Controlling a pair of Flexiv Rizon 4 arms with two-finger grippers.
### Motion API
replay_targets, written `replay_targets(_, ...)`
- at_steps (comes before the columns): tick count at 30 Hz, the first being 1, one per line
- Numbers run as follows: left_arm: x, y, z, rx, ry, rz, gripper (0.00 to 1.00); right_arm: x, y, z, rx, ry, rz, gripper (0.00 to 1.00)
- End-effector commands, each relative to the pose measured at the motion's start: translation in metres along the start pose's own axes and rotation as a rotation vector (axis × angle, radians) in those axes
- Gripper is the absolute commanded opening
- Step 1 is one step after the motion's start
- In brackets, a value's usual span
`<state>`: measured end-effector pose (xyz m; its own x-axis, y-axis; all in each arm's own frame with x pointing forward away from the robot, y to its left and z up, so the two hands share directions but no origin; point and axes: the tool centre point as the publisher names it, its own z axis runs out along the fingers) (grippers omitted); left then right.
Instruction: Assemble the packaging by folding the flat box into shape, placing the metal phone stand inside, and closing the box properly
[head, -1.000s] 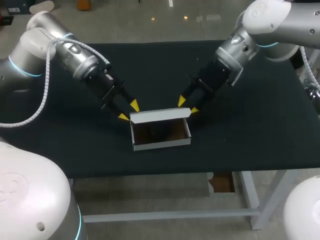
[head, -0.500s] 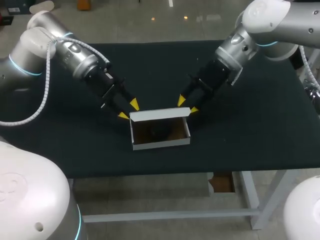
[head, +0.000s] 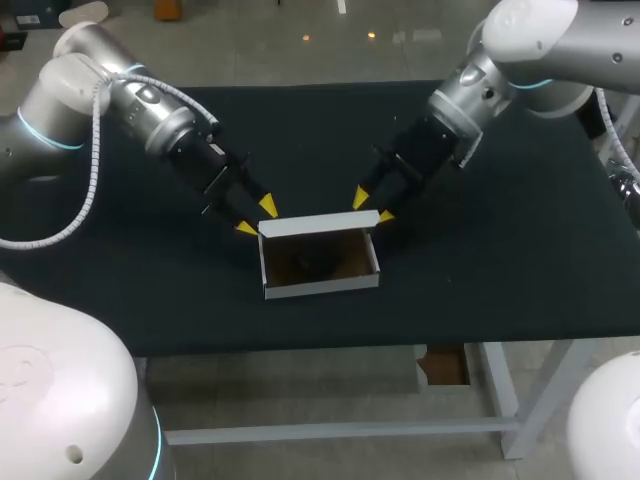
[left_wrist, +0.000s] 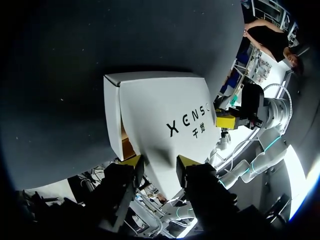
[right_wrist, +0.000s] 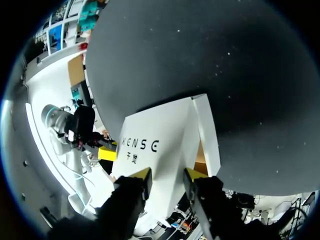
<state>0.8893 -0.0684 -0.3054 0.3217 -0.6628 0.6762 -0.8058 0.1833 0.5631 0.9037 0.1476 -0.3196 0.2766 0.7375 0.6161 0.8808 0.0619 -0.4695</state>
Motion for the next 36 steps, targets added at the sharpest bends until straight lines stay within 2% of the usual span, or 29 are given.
replay_targets(1,0.0061,-0.0040,0.0019,-0.009,-0.004,-0.001,0.45,0.0060,0.0043,0.0025,0.011,-0.002,-0.001,0.44)
replay_targets(19,0.0122,-0.0066,0.0041,-0.002,0.001,-0.007,0.45,0.0102,0.0055,0.0044,0.011,0.001,-0.007,0.44)
replay_targets(36,0.0147,-0.0069,0.0052,0.028,0.038,-0.029,0.45,0.0121,0.0070,0.0038,-0.005,0.005,-0.003,0.43)
